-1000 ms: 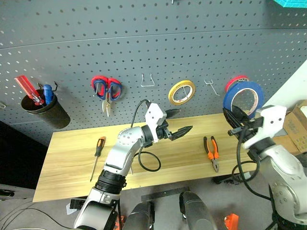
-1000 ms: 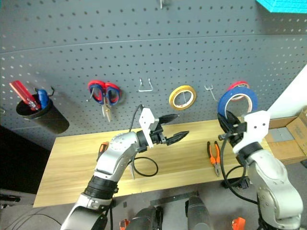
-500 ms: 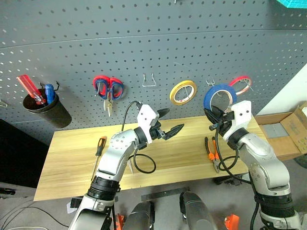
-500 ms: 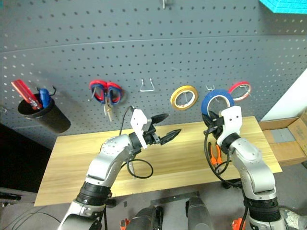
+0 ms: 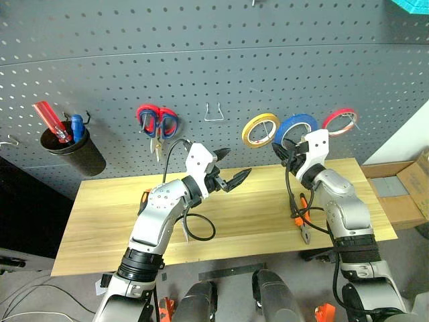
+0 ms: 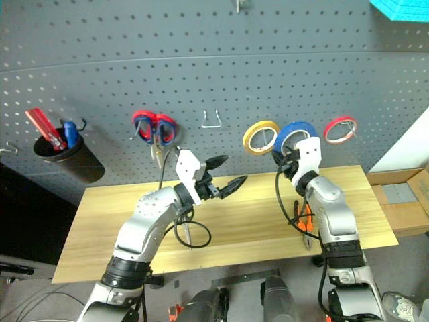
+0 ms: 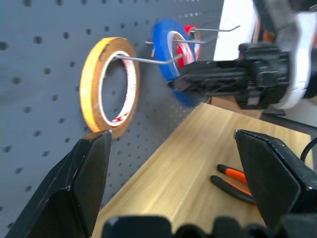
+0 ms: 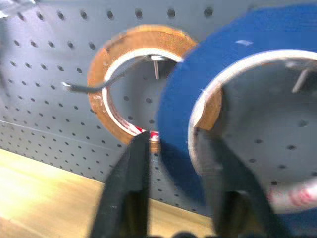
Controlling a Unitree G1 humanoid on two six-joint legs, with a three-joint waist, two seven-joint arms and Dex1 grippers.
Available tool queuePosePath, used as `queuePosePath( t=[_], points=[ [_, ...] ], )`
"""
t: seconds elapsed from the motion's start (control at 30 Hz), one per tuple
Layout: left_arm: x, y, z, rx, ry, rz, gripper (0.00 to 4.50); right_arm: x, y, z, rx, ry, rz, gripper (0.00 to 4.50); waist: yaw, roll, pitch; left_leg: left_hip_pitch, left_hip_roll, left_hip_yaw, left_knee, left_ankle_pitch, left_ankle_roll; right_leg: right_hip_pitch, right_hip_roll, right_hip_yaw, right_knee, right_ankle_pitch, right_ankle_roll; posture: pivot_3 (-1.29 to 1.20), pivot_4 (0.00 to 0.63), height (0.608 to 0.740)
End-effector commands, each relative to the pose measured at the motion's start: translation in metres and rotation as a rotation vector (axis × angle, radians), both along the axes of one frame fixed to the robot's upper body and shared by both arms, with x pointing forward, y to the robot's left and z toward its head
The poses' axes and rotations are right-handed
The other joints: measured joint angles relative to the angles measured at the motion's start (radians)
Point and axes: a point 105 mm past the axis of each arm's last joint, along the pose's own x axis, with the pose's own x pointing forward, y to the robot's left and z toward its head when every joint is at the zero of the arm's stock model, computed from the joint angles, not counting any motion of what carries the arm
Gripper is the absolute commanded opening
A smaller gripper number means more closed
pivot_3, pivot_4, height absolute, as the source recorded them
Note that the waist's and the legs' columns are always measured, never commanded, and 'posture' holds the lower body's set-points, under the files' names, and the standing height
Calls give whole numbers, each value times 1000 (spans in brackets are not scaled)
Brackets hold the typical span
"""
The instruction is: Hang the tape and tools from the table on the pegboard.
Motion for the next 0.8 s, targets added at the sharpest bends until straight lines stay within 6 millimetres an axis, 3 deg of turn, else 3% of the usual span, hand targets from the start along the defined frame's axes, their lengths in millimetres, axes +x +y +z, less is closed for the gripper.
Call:
queuePosePath(
  t=[0.03,0.2,0.3,0.4,0.5,0.63,0.8],
  points=[
    [-4,-2,16,-21,-57,-11,4234,-3,-9,11,9,-45,-23,2690,3,0,0,0,0,0,0,0,0,0,0,0,0,0,0,-177,197,740],
    [-7,-4,4,6,-32,-25,4234,-37,-24,-8,-83,77,14,4423,13,0,0,-2,0,-1,0,0,0,-1,-1,0,-2,0,0,-192,218,740],
    [-15,-5,-15,78,-1,-68,4234,-73,-48,-32,-143,252,3,4485,16,1,0,-3,0,0,0,0,0,-1,-1,1,-2,0,0,-206,248,740],
    [-24,-2,-39,168,71,-105,4234,-89,-64,-43,-158,316,-77,4485,9,0,1,-3,0,-1,0,-1,1,-1,-1,2,-2,-1,0,-214,263,740],
    [-39,4,-67,279,110,-142,4234,-94,-78,-65,-178,438,-196,4485,-4,0,1,-1,1,1,0,-3,5,0,-1,3,-1,-1,0,-211,270,740],
    [-47,7,-69,247,137,-134,4234,-93,-81,-89,-221,566,-273,4485,1,-1,4,2,2,1,0,-2,4,2,0,4,0,-3,4,-206,275,740],
    [-73,9,-82,278,212,-221,4234,-80,-84,-107,-220,678,-394,4485,-1,-1,4,1,2,1,-1,-1,4,1,0,4,-1,-1,0,-194,275,740]
  ],
)
